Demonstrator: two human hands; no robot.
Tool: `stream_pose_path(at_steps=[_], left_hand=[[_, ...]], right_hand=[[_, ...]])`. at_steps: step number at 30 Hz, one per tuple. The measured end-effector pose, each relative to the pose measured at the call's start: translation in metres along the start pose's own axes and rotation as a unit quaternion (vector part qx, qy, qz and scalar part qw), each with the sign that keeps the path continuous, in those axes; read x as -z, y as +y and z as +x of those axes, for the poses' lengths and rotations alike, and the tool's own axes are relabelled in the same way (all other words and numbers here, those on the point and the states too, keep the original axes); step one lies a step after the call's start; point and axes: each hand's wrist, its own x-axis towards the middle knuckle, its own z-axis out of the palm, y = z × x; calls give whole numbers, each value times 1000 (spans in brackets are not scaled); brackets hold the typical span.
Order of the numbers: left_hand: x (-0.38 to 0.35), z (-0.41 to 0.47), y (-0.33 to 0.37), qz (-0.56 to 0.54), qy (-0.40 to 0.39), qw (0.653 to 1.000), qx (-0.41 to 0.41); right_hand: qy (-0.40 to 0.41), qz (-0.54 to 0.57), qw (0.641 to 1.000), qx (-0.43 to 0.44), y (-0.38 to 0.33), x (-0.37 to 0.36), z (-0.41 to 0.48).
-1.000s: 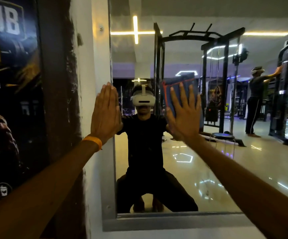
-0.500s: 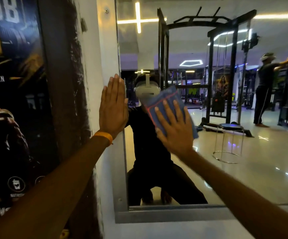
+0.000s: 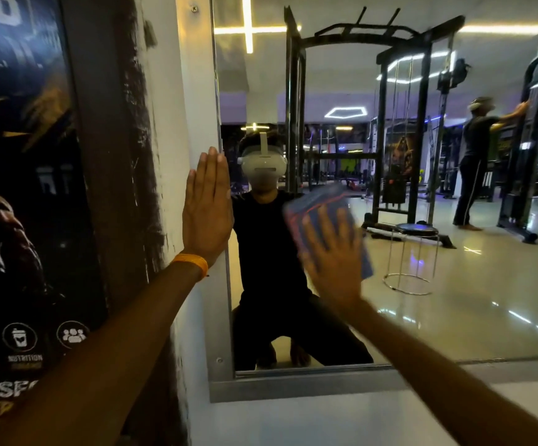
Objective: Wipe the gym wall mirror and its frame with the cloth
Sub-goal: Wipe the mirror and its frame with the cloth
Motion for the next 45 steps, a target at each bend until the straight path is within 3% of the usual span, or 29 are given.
stream_pose_path(at_steps=[3,6,8,11,13,14,16,18,20,21,23,25,27,30,32,34,36,38,41,43,45], left_hand=[[3,-8,2,9,-19,1000,1],[4,-5,1,16,-31,999,-1],[3,-8,3,1,-33,999,11],[-2,-27,13,-36,-26,999,31],[-3,-41,17,-44,-20,998,27],[-3,-47,17,-44,-15,999,23],[-2,-51,15,-40,-7,999,11],[-1,-50,11,-30,-4,1000,-1],[-2,-50,9,-30,-4,1000,-4],[-2,-50,11,-33,-4,999,-2],[0,-50,17,-58,-6,998,15],[3,-46,29,-97,-16,995,31],[3,-31,41,-105,-22,994,4],[-6,3,61,-92,-27,994,-47],[-10,27,72,-89,-28,994,-59],[-14,44,77,-79,-29,995,-60],[-19,53,78,-54,-26,996,-64],[-23,54,79,-32,-16,997,-64],[-27,52,79,-20,0,998,-67],[-27,51,78,-25,2,997,-69],[-26,52,78,-28,3,997,-69]], right_hand=[[-93,-44,969,225,-31,-23,-65],[-108,-52,948,295,-1,-12,-46],[-84,-48,971,219,32,4,-13],[-36,-26,999,25,71,27,22],[-7,1,997,-75,58,26,23],[-16,7,997,-79,45,21,16],[-61,-9,997,41,33,11,-5],[-102,-51,974,196,59,16,0],[-83,-86,967,226,91,28,29],[-62,-93,977,182,106,35,47],[-9,-70,997,8,122,46,75],[35,-54,990,-127,110,46,87],[13,-54,992,-111,85,35,83],[-69,-60,990,104,87,32,64],[-57,-82,985,138,119,44,78],[-7,-84,996,7,151,57,104],[52,-70,980,-178,172,70,126],[67,-65,971,-221,161,67,128],[5,-65,997,-52,130,50,98],[-32,-74,995,58,136,48,82],[-22,-98,992,80,157,56,92]])
